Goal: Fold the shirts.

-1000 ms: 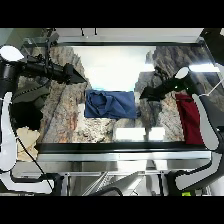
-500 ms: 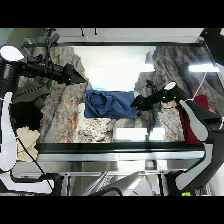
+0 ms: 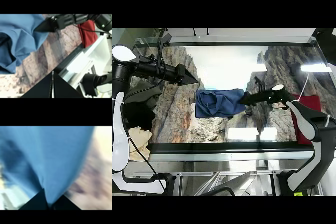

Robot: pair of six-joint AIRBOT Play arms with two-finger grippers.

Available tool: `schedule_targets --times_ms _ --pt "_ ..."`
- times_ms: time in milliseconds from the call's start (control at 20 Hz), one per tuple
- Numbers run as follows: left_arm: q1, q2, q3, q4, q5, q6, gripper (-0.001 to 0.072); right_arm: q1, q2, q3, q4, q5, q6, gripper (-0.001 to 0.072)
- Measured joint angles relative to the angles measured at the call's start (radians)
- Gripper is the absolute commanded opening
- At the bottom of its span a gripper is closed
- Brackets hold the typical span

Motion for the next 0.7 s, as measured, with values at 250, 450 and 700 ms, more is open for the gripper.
schedule_targets --times_ms 250,450,700 --pt "0.0 0.0 0.0 0.0 -0.013 0.0 0.0012 -0.108 0.18 0.117 0.163 -0.002 -0.09 0.0017" --pt "0.0 0.0 0.0 0.0 -0.018 0.0 0.0012 -0.294 0.338 0.196 0.196 -0.048 -0.082 0.0016" --pt "0.0 0.0 0.0 0.0 -0.019 0.0 0.0012 -0.572 0.423 0.222 0.035 -0.064 0.083 0.0016"
